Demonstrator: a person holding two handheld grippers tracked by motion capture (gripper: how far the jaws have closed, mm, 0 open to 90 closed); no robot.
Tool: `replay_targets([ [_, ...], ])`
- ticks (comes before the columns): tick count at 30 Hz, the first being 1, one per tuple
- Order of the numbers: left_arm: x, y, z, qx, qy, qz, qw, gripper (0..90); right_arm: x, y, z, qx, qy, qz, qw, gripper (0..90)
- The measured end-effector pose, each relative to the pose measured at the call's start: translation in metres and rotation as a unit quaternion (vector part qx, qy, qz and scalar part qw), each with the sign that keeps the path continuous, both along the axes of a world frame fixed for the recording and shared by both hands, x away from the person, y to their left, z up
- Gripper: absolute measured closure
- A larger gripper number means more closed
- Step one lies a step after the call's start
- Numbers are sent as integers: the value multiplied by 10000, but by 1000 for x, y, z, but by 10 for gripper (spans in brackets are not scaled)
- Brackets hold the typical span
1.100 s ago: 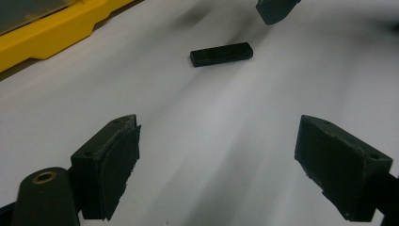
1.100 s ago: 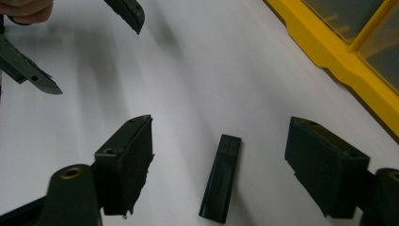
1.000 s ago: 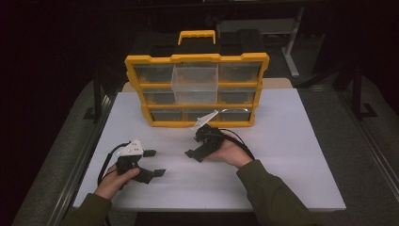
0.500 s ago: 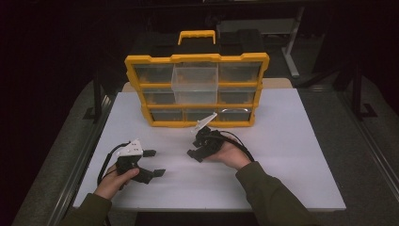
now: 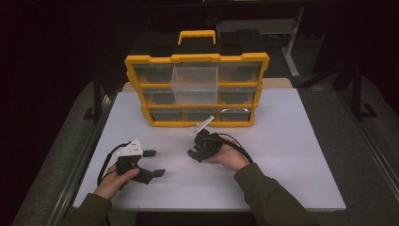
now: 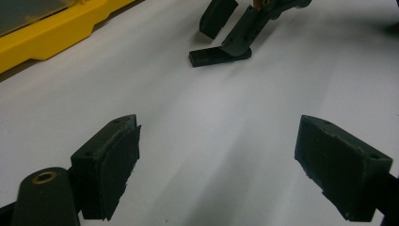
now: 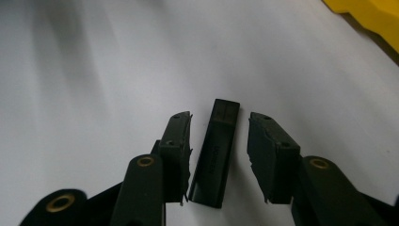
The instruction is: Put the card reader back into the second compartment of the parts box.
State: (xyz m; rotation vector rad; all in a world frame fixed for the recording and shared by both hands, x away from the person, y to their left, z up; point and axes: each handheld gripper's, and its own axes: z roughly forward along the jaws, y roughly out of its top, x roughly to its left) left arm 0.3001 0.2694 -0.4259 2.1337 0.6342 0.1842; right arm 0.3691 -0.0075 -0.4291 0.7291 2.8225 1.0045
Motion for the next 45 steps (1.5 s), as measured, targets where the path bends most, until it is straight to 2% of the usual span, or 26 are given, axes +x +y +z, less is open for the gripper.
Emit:
replay_targets([
  [9,0,0,0,-1,-1,-8,10000,142,-1,2,-6,-86,47,-23,9999,638],
  [22,0,0,0,-7,-4,-13,10000,142,-2,3,-8,-174,-85,-4,9998,709],
  [45,0,0,0,-9,0,-9,10000,142,-3,2,-7,-202,-118,89,9997,726],
])
